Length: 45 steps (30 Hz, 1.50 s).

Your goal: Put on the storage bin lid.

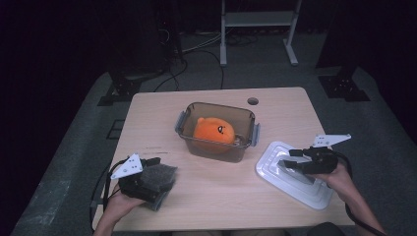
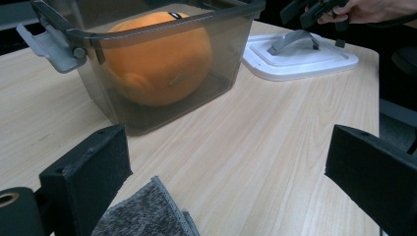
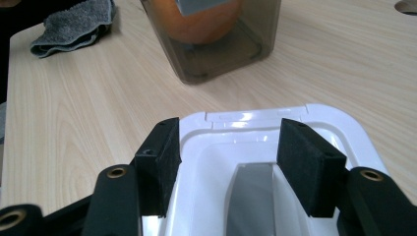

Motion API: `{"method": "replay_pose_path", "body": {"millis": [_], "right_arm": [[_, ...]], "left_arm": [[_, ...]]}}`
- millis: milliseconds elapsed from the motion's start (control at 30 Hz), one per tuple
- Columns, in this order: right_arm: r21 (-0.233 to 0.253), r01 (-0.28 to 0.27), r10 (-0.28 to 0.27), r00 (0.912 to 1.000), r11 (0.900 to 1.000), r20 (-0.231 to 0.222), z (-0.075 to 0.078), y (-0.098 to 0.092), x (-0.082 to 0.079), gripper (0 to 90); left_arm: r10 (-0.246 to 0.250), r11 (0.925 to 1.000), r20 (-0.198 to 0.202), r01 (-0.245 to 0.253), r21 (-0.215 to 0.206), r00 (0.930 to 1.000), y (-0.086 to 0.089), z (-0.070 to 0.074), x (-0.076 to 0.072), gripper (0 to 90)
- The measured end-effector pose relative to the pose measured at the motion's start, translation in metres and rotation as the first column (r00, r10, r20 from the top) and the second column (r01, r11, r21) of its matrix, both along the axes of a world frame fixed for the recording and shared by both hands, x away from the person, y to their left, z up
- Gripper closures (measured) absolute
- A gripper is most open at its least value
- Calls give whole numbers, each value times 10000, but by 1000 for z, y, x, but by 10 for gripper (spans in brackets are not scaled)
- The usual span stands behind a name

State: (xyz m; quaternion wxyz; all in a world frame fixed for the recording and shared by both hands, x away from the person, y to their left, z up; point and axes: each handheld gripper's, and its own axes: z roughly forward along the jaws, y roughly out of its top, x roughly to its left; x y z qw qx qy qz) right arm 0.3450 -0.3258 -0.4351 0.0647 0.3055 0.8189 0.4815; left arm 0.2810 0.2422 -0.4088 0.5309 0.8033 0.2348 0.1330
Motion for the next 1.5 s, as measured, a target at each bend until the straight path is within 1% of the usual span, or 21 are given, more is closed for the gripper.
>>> {"method": "replay_pose_path", "body": {"millis": [67,233,433,667,800,1033,1200,1267,1333,1433,1500], "right_arm": [[70,52,-52,10000,10000,33,-1,-2,-2,404],[32,212,-212,9996,9998,180,-6,-8,-7,404],[-51,328,-327,9994,9994,149,-14,-10,-10,409],[-276,409,-404,9990,9988,210,-19,-11,-12,433],[-318,498,-494,9987,9983,123,-22,-14,-13,449],[-470,483,-474,9987,9977,192,-25,-16,-14,511],[-699,417,-398,9988,9967,283,-27,-13,-14,557],[-700,439,-422,9988,9966,260,-28,-13,-14,567],[-765,419,-394,9987,9962,335,-29,-13,-14,589],[-767,454,-426,9983,9960,386,-29,-13,-15,633],[-792,465,-431,9981,9958,447,-29,-13,-15,634]], "left_arm": [[7,10000,-8,-7,-6,10000,0,0,0,25],[0,10000,-6,0,21,10000,0,0,0,25],[-11,10000,-23,11,7,10000,0,-1,0,25],[-19,10000,-17,19,17,10000,0,-1,0,25],[-30,10000,-43,31,33,10000,0,-1,0,25],[-44,10000,-62,44,28,10000,0,-1,0,25],[-39,10000,-48,39,18,10000,0,-1,0,25],[-29,10000,-50,29,5,10000,0,-1,0,25],[-32,10000,-47,32,2,10000,1,-1,0,25],[-34,10000,-47,34,-3,10000,1,-1,-1,25],[-43,10000,-48,43,-3,10000,0,-1,-1,25]]}}
